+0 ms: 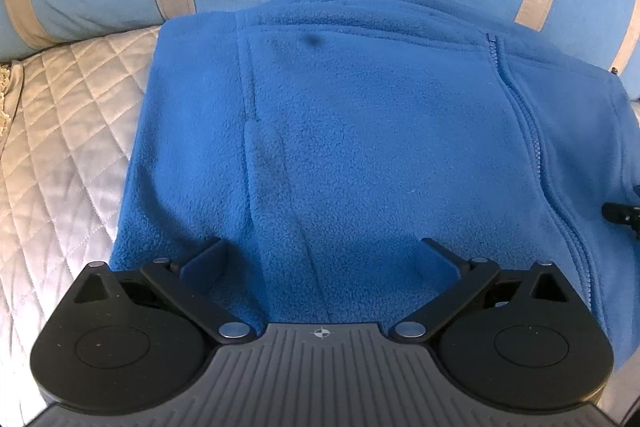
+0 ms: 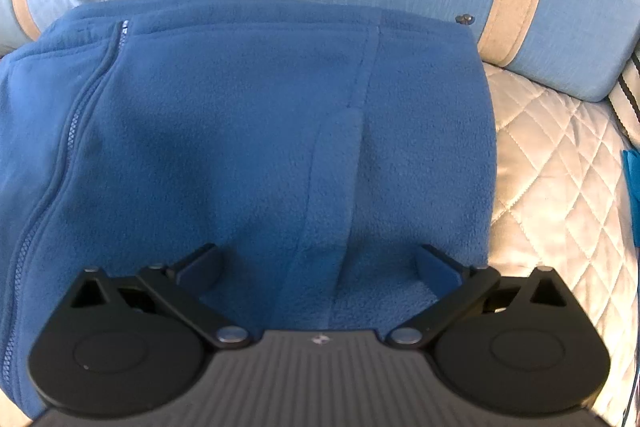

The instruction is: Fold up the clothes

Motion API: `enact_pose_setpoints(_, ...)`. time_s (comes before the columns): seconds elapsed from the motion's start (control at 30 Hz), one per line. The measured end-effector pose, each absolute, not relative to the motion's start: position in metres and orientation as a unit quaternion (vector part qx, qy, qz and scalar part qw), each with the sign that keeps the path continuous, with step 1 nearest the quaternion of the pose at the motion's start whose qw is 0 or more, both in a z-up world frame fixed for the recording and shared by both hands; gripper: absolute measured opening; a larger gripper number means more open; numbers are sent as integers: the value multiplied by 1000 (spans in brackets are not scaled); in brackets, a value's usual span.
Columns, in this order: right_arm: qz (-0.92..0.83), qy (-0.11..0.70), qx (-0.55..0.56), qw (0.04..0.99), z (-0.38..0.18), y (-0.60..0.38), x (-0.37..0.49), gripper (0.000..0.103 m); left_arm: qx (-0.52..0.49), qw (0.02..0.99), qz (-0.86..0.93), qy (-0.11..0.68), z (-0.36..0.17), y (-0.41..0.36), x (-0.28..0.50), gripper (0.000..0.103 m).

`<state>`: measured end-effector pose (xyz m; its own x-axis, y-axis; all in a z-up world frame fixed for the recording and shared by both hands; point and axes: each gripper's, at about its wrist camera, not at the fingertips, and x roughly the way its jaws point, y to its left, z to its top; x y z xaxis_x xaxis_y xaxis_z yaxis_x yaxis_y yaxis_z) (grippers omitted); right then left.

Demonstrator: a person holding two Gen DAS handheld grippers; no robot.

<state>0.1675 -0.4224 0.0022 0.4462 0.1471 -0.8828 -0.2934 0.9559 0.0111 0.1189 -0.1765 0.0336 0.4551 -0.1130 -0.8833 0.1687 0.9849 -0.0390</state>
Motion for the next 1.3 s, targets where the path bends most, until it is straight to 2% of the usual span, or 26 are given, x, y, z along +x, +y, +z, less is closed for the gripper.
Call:
enact_pose_setpoints(0.3, 115, 483, -67, 865, -1, -419, 159, 102, 38, 873, -86, 479, 30, -182, 105, 103)
enact_pose_setpoints(0.67, 105, 497, -68, 859, 0, -410, 160, 102, 35, 862, -87, 498, 31, -176, 116, 103)
enact_pose_setpoints(1.0, 159, 489, 20, 858, 48, -480, 171, 102, -63, 860, -143, 486, 81, -106, 107, 103)
enact_pose_setpoints(1.3, 200, 467, 43, 860, 103, -546, 164, 102, -77, 859, -176, 475, 140, -38, 88, 102)
